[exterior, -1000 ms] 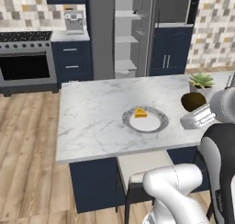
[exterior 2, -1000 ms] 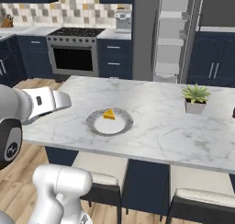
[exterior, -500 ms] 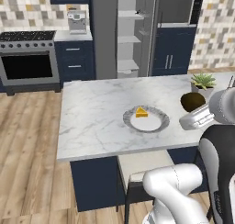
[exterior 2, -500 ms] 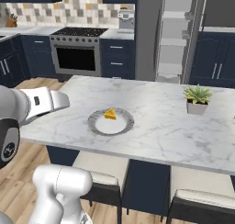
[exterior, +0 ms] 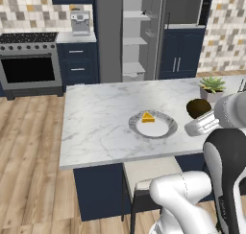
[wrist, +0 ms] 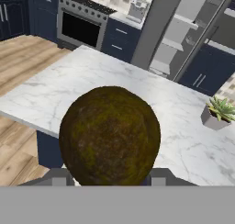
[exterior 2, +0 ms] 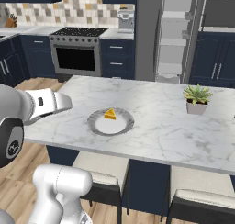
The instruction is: Take the cheese, fish, and avocado from the fridge and place them on the plate on the dining counter to create an appetizer plate.
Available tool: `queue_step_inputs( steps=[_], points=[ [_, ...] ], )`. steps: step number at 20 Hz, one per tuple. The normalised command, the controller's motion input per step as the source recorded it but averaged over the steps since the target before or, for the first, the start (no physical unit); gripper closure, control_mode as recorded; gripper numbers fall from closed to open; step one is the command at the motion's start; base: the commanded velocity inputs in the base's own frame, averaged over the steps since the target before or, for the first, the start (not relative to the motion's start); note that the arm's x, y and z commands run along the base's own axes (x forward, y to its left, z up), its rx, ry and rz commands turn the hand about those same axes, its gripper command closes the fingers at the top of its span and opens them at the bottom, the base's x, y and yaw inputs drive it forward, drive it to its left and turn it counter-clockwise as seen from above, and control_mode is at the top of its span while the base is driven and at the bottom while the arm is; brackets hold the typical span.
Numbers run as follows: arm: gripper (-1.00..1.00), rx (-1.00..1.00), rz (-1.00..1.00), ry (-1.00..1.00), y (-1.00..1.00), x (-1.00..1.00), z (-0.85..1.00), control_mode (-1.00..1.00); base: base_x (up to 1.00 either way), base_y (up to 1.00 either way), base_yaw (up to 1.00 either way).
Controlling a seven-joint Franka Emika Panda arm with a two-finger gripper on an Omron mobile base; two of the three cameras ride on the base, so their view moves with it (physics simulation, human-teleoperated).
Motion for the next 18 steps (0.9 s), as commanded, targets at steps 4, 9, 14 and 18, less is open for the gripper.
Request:
queue_step_inputs(
  steps=[4, 9, 14, 18],
  points=[
    [1.00, 0.00, -0.05, 0.18, 0.00, 0.44, -0.38, -1.00, 0.00, 0.00, 0.00],
    [1.00, 0.00, -0.06, 0.21, -0.15, 0.24, -0.26, -1.00, 0.00, 0.00, 0.00],
    [1.00, 0.00, -0.03, 0.20, -0.45, 0.06, -0.21, -1.00, 0.00, 0.00, 0.00],
    [1.00, 0.00, -0.04, 0.18, -0.54, 0.01, -0.27, -1.00, 0.00, 0.00, 0.00]
  ],
)
